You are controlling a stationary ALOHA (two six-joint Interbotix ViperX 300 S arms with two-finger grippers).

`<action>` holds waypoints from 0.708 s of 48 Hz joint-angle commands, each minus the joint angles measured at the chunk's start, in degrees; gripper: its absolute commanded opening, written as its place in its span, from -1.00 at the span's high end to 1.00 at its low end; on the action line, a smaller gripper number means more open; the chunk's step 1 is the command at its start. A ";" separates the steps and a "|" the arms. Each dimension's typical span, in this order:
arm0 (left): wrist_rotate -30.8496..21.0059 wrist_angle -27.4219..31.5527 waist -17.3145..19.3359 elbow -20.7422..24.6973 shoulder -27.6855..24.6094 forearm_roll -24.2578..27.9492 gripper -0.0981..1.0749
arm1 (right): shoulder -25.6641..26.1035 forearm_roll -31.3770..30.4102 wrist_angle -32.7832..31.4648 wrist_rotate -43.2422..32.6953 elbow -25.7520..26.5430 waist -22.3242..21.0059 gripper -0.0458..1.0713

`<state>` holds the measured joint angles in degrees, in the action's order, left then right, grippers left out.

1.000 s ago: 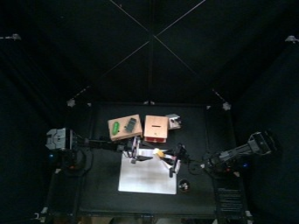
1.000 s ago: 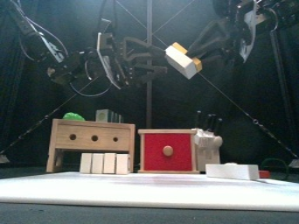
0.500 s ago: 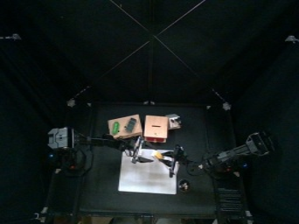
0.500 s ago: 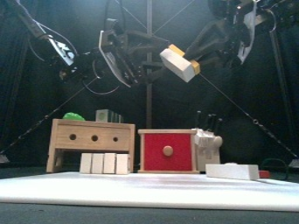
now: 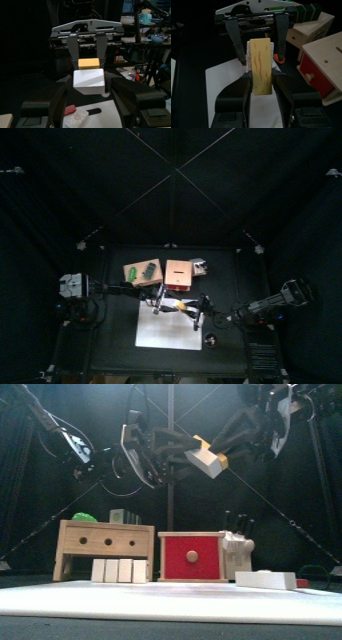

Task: Pull apart egg sushi

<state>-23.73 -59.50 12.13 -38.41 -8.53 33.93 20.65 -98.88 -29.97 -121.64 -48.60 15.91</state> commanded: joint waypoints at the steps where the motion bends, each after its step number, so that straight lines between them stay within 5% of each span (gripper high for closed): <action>1: -0.09 -0.53 0.18 1.14 0.53 -0.18 -0.47 | 0.62 -0.18 -0.18 0.09 1.49 -0.26 0.15; 14: 0.09 -0.53 0.35 0.26 0.62 -2.46 -0.19 | 1.32 1.76 -0.35 0.09 0.88 -0.35 0.22; 34: 0.44 -0.53 0.62 -3.16 2.55 -3.69 -0.18 | 2.46 3.96 -0.88 0.18 -0.09 -0.35 0.32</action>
<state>-23.38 -59.50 12.48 -42.19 -7.56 30.50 21.80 -95.10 -30.59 -121.46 -49.22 15.64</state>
